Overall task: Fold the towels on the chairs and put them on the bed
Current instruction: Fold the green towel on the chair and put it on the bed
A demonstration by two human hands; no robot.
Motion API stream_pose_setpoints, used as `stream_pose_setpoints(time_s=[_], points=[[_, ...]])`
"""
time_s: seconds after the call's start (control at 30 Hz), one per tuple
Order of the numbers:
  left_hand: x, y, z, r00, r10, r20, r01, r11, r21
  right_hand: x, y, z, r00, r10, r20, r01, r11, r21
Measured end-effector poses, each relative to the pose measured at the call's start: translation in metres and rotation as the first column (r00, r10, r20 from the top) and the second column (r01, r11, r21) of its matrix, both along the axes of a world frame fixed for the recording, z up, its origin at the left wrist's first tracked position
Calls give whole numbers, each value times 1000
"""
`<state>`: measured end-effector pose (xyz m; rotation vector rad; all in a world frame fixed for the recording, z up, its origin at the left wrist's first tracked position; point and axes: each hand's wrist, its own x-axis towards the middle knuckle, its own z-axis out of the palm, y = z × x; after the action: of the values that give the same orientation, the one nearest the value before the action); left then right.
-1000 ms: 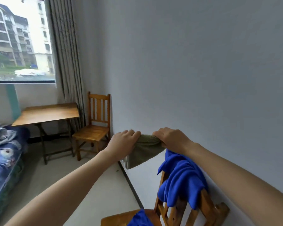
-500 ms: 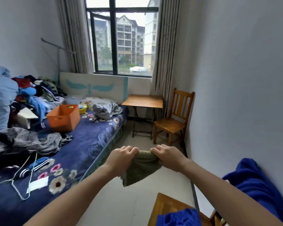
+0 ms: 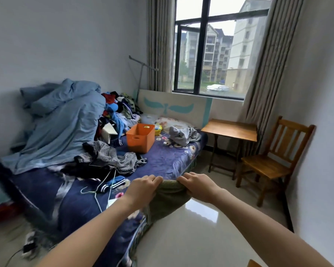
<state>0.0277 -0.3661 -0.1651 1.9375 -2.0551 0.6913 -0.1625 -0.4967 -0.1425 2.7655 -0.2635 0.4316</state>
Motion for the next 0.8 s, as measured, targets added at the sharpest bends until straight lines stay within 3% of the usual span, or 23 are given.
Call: stream_pose_setpoints(time_s=[0.13, 0.3, 0.47, 0.8], points=[[53, 0, 6, 999, 41, 4, -41, 997, 63, 60, -5, 0, 999, -18, 48, 15, 998, 53], [99, -16, 2, 988, 34, -149, -6, 983, 185, 105, -14, -8, 996, -86, -26, 89, 985, 149], [95, -63, -9, 978, 131, -160, -71, 939, 336, 105, -50, -18, 970, -188, -151, 219, 951, 219], [63, -237, -6, 989, 59, -135, -10, 940, 340, 68, -205, -18, 927, -339, -162, 365, 914, 177]])
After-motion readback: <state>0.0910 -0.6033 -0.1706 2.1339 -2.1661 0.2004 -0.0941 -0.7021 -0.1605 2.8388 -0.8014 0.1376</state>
